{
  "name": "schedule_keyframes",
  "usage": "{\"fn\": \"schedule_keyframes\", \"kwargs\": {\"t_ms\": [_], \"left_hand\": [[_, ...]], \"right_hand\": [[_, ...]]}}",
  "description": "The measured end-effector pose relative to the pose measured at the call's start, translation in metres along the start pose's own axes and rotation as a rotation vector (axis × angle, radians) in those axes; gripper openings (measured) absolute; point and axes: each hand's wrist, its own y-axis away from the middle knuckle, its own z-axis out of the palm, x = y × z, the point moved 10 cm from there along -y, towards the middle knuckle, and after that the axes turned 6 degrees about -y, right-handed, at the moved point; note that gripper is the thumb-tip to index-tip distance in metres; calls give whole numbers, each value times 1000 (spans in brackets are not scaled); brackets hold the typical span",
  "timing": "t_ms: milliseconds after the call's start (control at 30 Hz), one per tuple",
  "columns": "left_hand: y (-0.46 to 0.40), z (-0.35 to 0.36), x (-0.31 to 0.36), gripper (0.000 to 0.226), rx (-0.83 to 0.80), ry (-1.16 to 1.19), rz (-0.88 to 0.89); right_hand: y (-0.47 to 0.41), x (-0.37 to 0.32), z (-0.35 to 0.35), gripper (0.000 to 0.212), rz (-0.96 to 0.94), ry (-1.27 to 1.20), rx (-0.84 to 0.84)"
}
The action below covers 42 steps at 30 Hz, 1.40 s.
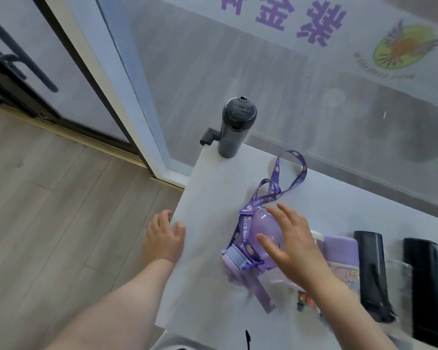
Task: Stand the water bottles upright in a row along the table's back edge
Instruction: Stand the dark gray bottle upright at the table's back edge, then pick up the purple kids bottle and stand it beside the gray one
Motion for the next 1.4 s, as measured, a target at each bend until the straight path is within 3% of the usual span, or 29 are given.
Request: {"fn": "schedule_keyframes", "kwargs": {"t_ms": [100,267,400,533,633,700,867,1100,1400], "left_hand": [[6,-1,11,60,52,-87,171],[26,0,30,66,23,-89,511],[54,6,58,59,-199,88,684],[89,21,82,39,-633,473,513],[104,29,87,48,-790,646,336],[113,33,92,60,-858,651,339],[127,33,95,74,-847,668,306],[130,17,100,62,-754,648,270],[131,-4,107,64,-788,615,120]], "right_hand": [[20,-7,-6,71,12,-15,44],[59,-16,-5,81,-32,-76,145],[84,-12,5,88,-71,-40,192],[101,-4,11,92,-68,-41,242],[111,-1,27,98,-91,-35,190],[113,3,36,95,-89,-36,169],[110,10,38,70,-48,-108,161],[107,0,33,39,-48,-269,111],[98,-5,-9,36,92,-433,292]]}}
